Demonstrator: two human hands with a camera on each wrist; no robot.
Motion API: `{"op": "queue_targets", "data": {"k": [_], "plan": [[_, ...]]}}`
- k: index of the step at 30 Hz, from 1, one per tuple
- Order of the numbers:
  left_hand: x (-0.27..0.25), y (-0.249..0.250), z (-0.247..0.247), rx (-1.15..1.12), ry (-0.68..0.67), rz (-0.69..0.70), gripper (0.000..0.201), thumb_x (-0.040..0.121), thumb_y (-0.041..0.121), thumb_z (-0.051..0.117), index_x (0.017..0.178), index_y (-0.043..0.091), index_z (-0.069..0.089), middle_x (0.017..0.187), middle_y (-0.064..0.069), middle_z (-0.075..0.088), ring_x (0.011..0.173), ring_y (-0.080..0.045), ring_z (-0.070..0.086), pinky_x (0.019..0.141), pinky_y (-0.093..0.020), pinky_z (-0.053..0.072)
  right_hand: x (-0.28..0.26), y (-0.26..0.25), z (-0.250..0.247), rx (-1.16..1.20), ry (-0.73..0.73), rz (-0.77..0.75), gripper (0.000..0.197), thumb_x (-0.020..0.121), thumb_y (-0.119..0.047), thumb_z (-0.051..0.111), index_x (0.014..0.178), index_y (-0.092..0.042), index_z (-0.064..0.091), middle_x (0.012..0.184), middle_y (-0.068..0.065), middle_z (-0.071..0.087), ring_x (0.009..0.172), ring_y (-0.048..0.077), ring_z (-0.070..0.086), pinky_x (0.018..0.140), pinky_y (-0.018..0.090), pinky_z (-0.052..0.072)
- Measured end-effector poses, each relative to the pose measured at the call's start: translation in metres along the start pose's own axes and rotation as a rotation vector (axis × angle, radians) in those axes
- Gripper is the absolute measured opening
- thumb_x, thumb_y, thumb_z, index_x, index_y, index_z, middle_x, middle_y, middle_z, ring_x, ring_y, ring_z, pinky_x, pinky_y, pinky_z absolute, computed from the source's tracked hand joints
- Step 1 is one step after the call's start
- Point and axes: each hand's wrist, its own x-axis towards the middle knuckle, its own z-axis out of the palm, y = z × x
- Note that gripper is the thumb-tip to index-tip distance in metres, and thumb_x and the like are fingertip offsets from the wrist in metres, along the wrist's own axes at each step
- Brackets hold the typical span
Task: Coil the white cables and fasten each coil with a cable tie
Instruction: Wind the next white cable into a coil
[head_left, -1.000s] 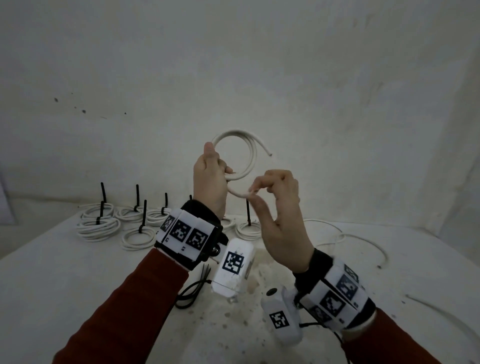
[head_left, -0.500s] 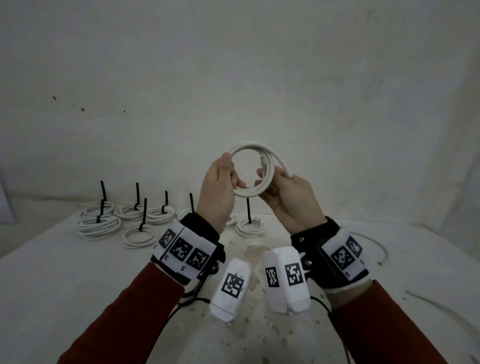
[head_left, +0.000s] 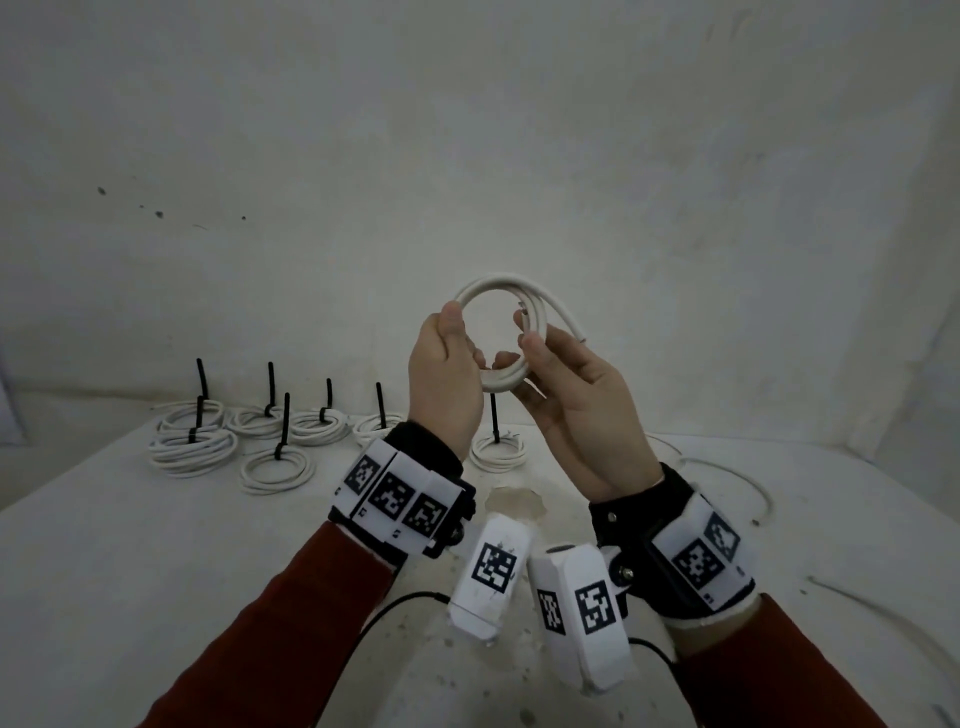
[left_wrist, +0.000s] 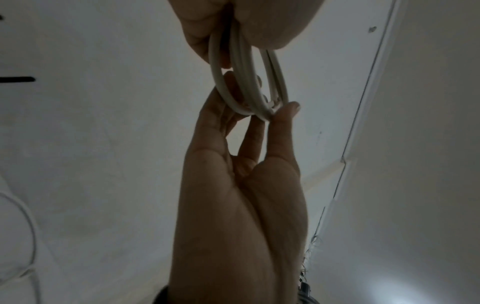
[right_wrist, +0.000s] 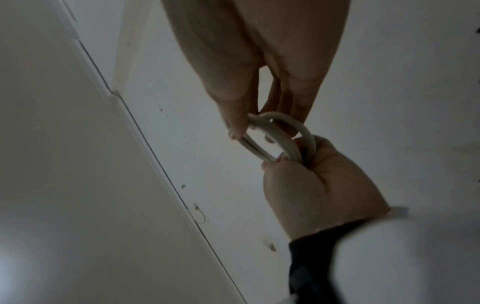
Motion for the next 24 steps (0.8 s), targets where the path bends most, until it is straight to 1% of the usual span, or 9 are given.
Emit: {"op": "queue_targets", "data": {"k": [4, 7, 9, 12, 14, 17, 19, 21, 24], "plan": [[-0.002, -0.006, -0.002, 0.037, -0.025, 0.027, 0.034, 0.103, 0.028, 0.029, 0.073, 0.018, 0.042, 0.056, 0.008, 0.042, 0.059, -0.012, 0.045, 0.067, -0.033, 0.04, 0.002, 0.005, -0.001, 0.007, 0.138, -0.04, 0.017, 0.087, -0.006, 0.06, 0.1, 0.001, 0.067, 0.086, 0.009, 0.07, 0.086, 0.021, 0.067, 0.085, 0.032, 0.056], [-0.004, -0.01, -0.006, 0.027, -0.102, 0.002, 0.034, 0.103, 0.028, 0.031, 0.074, 0.016, 0.045, 0.054, 0.009, 0.049, 0.061, -0.013, 0.051, 0.071, -0.035, 0.045, 0.006, 0.0, -0.004, 0.046, 0.198, -0.073, 0.027, 0.09, -0.002, 0.058, 0.116, 0.005, 0.059, 0.089, 0.011, 0.071, 0.082, 0.021, 0.067, 0.086, 0.033, 0.057], [-0.006, -0.012, -0.012, -0.005, -0.196, -0.054, 0.032, 0.103, 0.025, 0.033, 0.077, 0.013, 0.048, 0.059, 0.005, 0.055, 0.064, -0.013, 0.058, 0.071, -0.031, 0.05, 0.01, -0.003, -0.009, 0.065, 0.22, -0.075, 0.031, 0.092, 0.0, 0.056, 0.123, 0.0, 0.054, 0.087, 0.011, 0.072, 0.078, 0.021, 0.068, 0.081, 0.032, 0.058], [-0.007, -0.015, -0.021, 0.009, -0.33, -0.058, 0.019, 0.102, 0.016, 0.035, 0.092, 0.011, 0.05, 0.078, 0.001, 0.059, 0.068, -0.008, 0.064, 0.065, -0.022, 0.052, 0.013, -0.003, -0.015, -0.088, 0.194, -0.096, 0.029, 0.093, -0.002, 0.054, 0.121, -0.007, 0.058, 0.085, 0.01, 0.07, 0.07, 0.018, 0.065, 0.072, 0.028, 0.057], [-0.006, -0.017, -0.027, 0.065, -0.393, -0.043, 0.013, 0.101, 0.008, 0.034, 0.108, 0.013, 0.043, 0.095, 0.0, 0.055, 0.069, -0.005, 0.065, 0.062, -0.02, 0.052, 0.014, 0.0, -0.016, -0.27, 0.172, -0.112, 0.024, 0.094, -0.003, 0.054, 0.115, -0.01, 0.063, 0.084, 0.009, 0.07, 0.066, 0.016, 0.062, 0.068, 0.026, 0.055], [-0.003, -0.018, -0.036, 0.191, -0.479, -0.045, 0.037, 0.095, -0.003, 0.037, 0.121, 0.024, 0.034, 0.102, -0.004, 0.051, 0.076, -0.014, 0.065, 0.065, -0.025, 0.054, 0.018, 0.0, -0.017, -0.425, 0.135, -0.107, 0.024, 0.092, -0.003, 0.057, 0.115, -0.006, 0.063, 0.084, 0.011, 0.071, 0.064, 0.017, 0.06, 0.063, 0.026, 0.053], [0.002, -0.014, -0.04, 0.336, -0.518, -0.02, 0.043, 0.088, -0.005, 0.047, 0.118, 0.025, 0.04, 0.102, -0.001, 0.053, 0.087, -0.022, 0.064, 0.073, -0.033, 0.056, 0.02, -0.001, -0.017, -0.49, 0.119, -0.082, 0.025, 0.091, -0.003, 0.06, 0.116, -0.004, 0.058, 0.082, 0.01, 0.073, 0.061, 0.017, 0.061, 0.061, 0.026, 0.053], [0.008, -0.01, -0.041, 0.445, -0.528, 0.012, 0.039, 0.082, -0.006, 0.051, 0.11, 0.021, 0.049, 0.098, 0.003, 0.057, 0.091, -0.021, 0.061, 0.076, -0.033, 0.053, 0.022, 0.001, -0.016, -0.576, 0.095, -0.066, 0.017, 0.091, -0.003, 0.061, 0.108, -0.003, 0.058, 0.078, 0.007, 0.074, 0.059, 0.015, 0.062, 0.058, 0.024, 0.052], [0.012, -0.006, -0.039, 0.371, -0.544, -0.099, 0.03, 0.08, -0.009, 0.044, 0.095, 0.016, 0.054, 0.081, 0.001, 0.058, 0.069, -0.016, 0.061, 0.069, -0.034, 0.048, 0.026, 0.0, -0.016, -0.671, 0.078, -0.085, 0.005, 0.092, -0.003, 0.06, 0.091, -0.006, 0.062, 0.065, -0.002, 0.071, 0.054, 0.01, 0.059, 0.053, 0.02, 0.048]]}}
